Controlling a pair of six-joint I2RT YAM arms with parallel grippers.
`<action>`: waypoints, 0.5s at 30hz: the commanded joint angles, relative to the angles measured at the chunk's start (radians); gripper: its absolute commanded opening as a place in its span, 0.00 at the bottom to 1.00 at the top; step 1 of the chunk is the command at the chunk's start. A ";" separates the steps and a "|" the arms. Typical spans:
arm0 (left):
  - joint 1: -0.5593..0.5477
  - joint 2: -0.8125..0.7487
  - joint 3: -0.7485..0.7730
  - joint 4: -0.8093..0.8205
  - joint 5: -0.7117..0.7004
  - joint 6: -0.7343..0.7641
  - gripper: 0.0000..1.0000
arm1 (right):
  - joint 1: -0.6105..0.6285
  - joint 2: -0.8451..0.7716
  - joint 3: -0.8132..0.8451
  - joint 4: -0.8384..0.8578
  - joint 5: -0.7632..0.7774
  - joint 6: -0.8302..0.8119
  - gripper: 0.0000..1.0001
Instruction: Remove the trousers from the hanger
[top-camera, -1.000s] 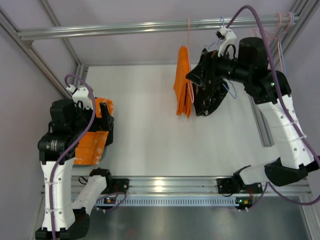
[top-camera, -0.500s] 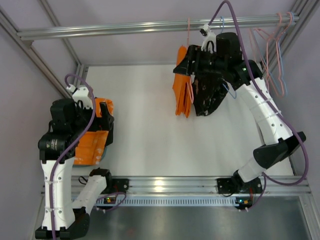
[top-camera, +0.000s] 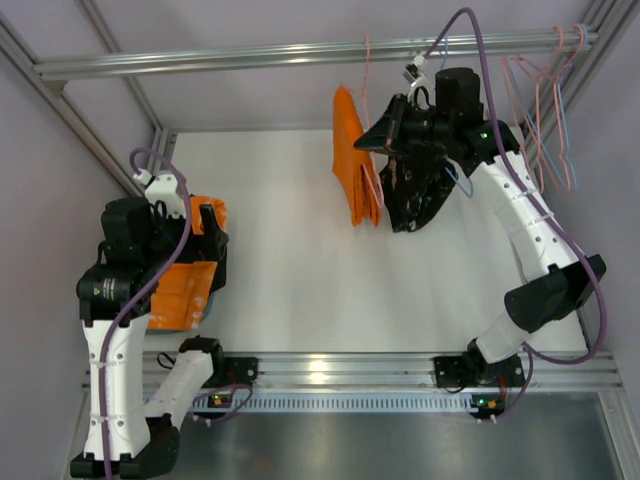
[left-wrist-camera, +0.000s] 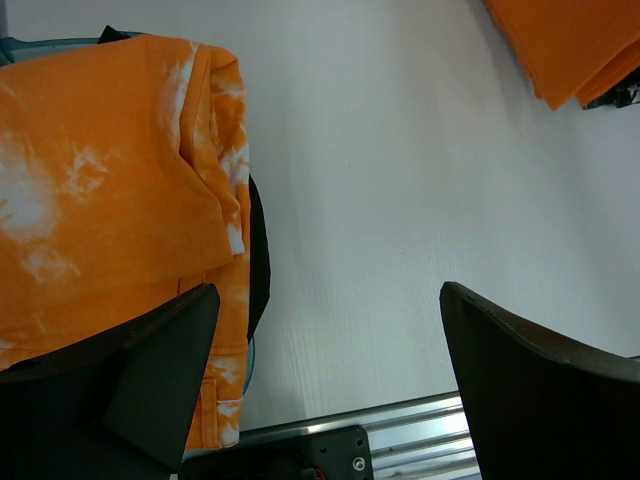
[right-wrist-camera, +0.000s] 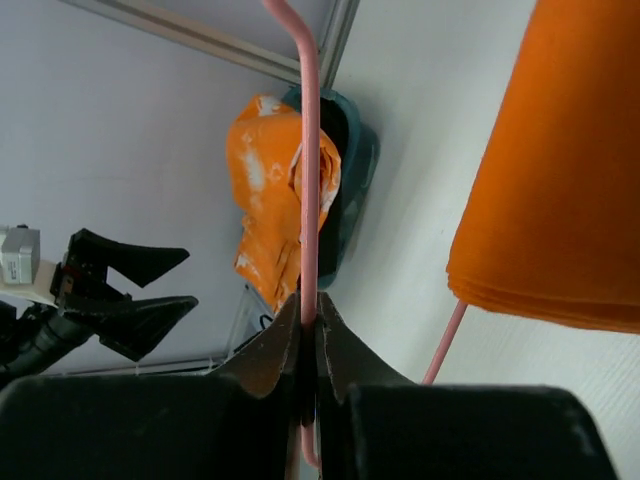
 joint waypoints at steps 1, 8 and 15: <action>0.007 -0.004 0.002 0.050 -0.006 -0.010 0.98 | -0.037 -0.018 -0.019 0.186 -0.163 0.070 0.00; 0.006 -0.022 -0.002 0.050 0.010 0.001 0.98 | -0.047 -0.010 0.063 0.353 -0.315 0.170 0.00; 0.006 -0.029 0.007 0.052 0.019 -0.002 0.98 | -0.048 -0.033 0.083 0.392 -0.330 0.217 0.00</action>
